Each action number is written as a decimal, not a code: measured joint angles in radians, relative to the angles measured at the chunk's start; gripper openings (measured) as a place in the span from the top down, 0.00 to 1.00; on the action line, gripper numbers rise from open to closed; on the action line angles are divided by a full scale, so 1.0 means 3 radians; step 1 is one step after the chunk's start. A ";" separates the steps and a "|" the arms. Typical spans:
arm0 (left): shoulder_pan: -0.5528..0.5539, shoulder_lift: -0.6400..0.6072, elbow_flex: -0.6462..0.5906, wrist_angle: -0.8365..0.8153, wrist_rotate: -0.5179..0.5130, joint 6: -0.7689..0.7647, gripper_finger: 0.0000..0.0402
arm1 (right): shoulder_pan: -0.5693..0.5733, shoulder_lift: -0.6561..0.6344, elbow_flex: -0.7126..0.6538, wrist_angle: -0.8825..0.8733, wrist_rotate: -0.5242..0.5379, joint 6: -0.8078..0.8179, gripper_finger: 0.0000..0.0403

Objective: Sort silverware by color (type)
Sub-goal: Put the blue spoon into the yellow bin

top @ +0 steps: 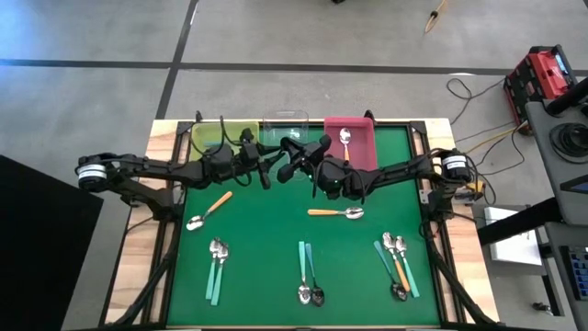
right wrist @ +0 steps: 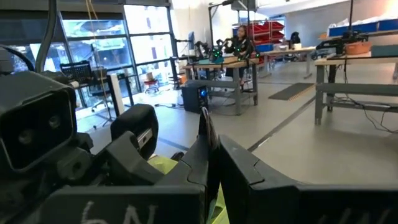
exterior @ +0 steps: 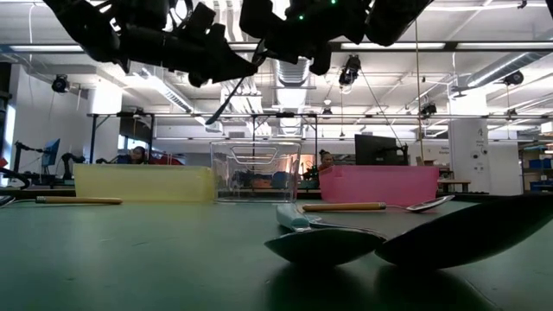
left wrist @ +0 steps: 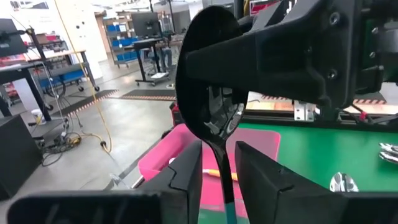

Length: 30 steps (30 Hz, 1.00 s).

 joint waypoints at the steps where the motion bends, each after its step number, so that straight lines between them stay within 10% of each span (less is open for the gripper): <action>1: 0.0000 0.0000 0.0001 0.0002 -0.0001 0.0000 0.81 | 0.0000 0.0000 0.0000 0.0001 0.0000 0.0000 0.97; 8: 0.0000 0.0000 0.0001 -0.0034 -0.0011 -0.0030 0.97 | 0.0000 -0.0001 0.0000 0.0003 0.0014 0.0013 0.97; 30: -0.0091 -0.0040 -0.0024 -0.0175 0.0054 -0.0027 1.00 | 0.0008 -0.0011 0.0003 -0.0199 -0.0047 0.0100 0.90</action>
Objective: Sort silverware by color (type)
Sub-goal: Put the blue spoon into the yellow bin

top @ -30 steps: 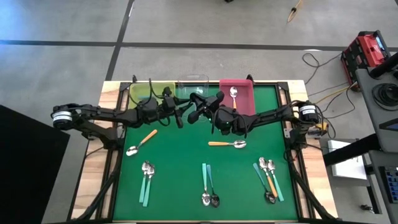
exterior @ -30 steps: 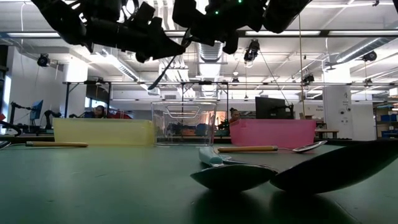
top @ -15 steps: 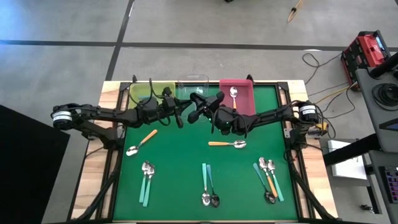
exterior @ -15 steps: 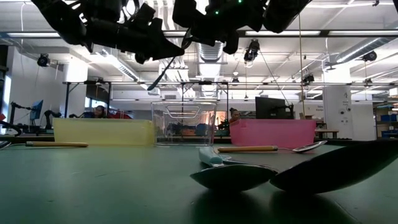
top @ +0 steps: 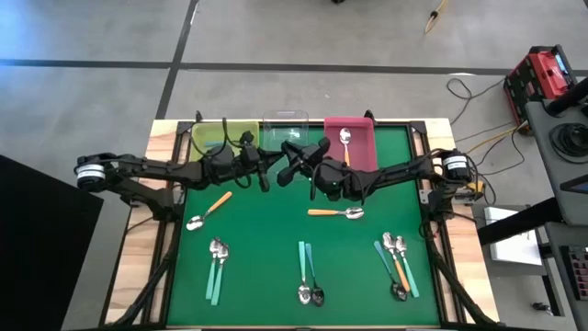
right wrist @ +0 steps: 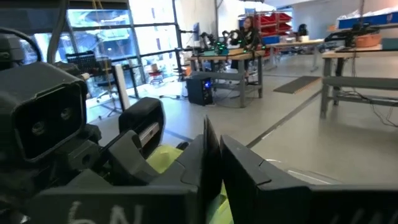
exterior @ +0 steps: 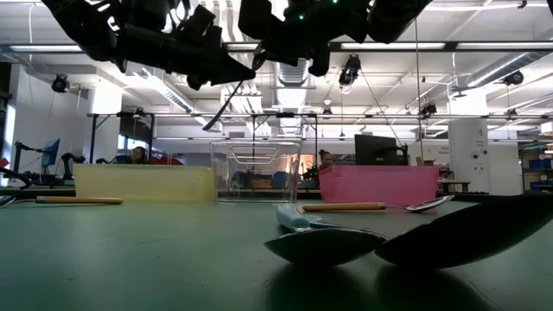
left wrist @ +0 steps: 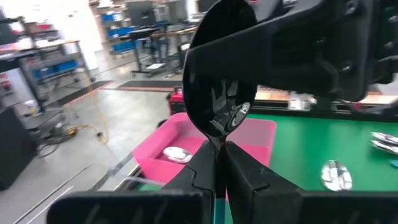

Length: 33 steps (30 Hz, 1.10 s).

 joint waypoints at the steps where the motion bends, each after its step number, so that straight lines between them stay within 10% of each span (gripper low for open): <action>1: -0.0009 0.0000 0.0000 -0.0005 0.0024 -0.0003 1.00 | 0.0001 0.0000 0.0000 -0.0006 -0.0010 0.0000 0.88; 18: -0.0011 -0.0099 -0.0003 -0.0370 0.0055 -0.0069 1.00 | -0.0003 -0.0061 0.0000 -0.0008 0.0056 -0.0184 0.64; 33: 0.0499 -0.0719 0.0500 -0.2446 0.0027 0.0548 1.00 | -0.0003 -0.0480 0.0001 -0.0655 0.0059 -0.0407 0.63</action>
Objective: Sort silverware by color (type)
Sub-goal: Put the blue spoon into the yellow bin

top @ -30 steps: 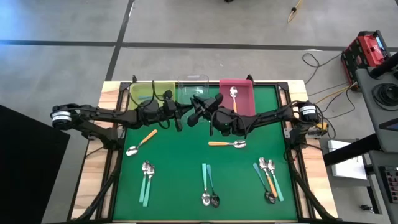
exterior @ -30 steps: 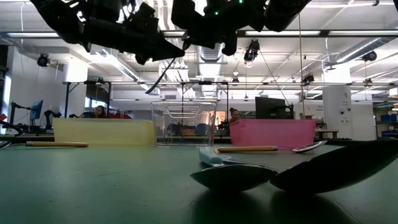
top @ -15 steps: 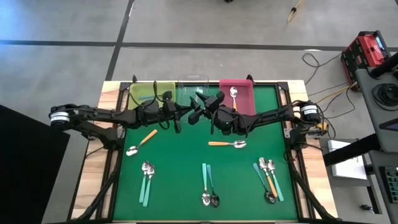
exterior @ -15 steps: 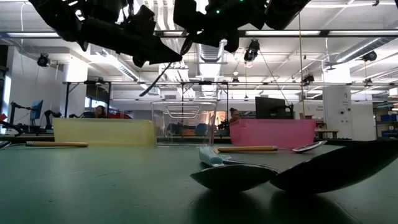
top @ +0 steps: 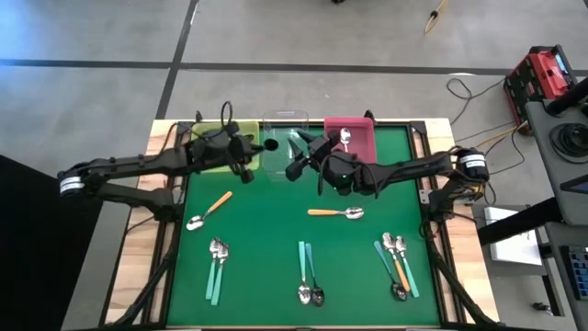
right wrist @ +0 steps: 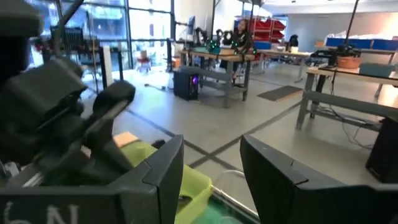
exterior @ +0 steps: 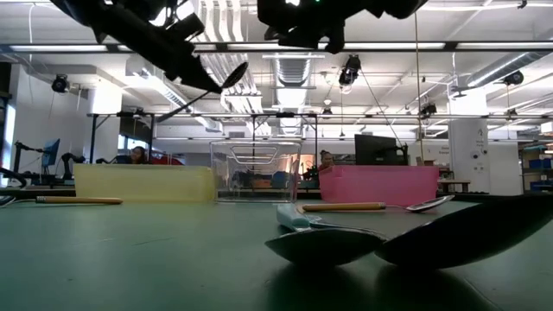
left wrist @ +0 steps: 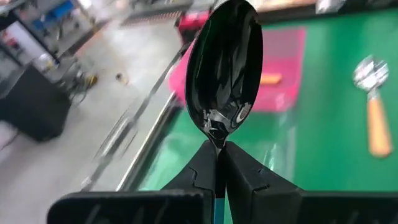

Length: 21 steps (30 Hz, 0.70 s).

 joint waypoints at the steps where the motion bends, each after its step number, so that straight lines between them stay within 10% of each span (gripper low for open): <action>1: 0.0066 -0.0003 0.0035 -0.0120 0.0000 0.0045 1.00 | 0.0000 -0.0036 0.0000 -0.0063 -0.0001 -0.0001 0.63; 21: 0.1099 0.0415 0.0795 -0.2382 0.0361 0.0473 1.00 | -0.0054 -0.0657 0.0003 -0.1625 -0.0005 -0.0351 0.65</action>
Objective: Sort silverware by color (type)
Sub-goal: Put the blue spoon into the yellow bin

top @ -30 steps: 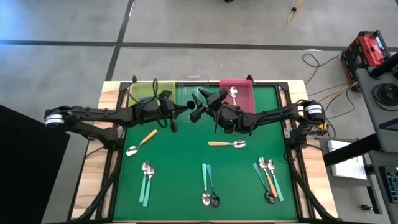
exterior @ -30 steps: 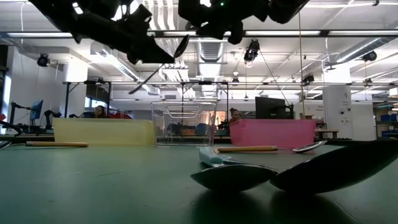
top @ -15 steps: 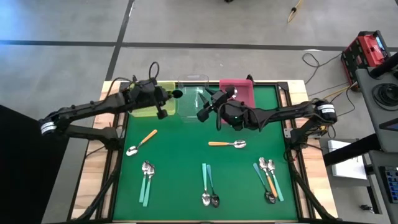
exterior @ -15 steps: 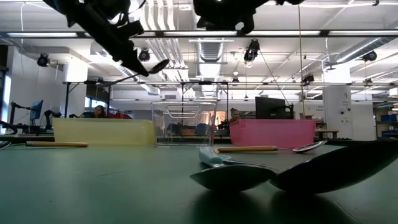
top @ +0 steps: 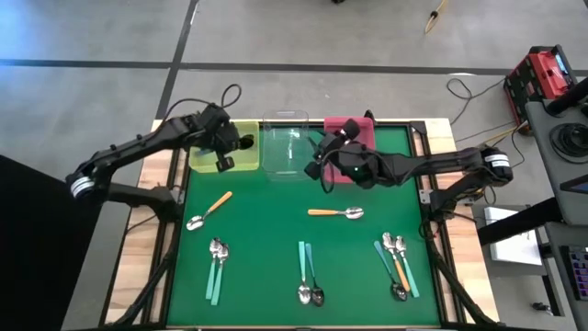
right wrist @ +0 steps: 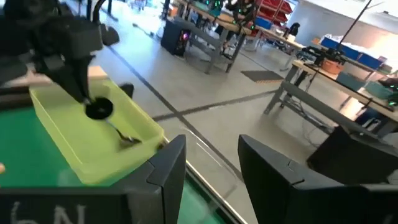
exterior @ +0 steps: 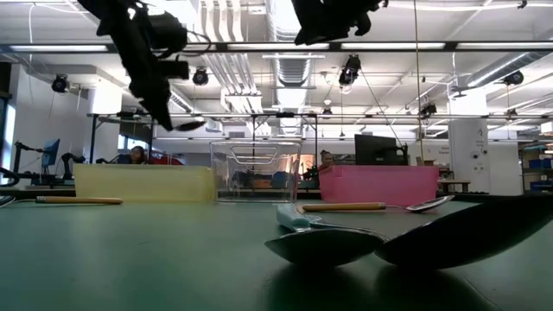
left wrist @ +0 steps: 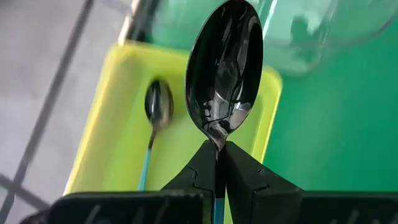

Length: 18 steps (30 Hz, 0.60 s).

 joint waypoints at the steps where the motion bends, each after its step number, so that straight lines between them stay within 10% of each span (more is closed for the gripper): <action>1: 0.0050 0.0047 -0.0001 -0.0010 -0.0001 0.0058 1.00 | -0.0015 -0.0013 0.0000 -0.0056 -0.0001 -0.0020 0.66; 9: 0.0300 0.0592 -0.0001 0.0015 -0.0005 0.0223 1.00 | -0.0051 -0.0120 -0.0077 -0.0584 -0.0113 -0.0217 0.68; 18: 0.0376 0.0876 -0.0001 0.0091 -0.0006 0.0312 1.00 | -0.0082 -0.0467 -0.0712 -0.0001 -0.1228 -0.0501 0.68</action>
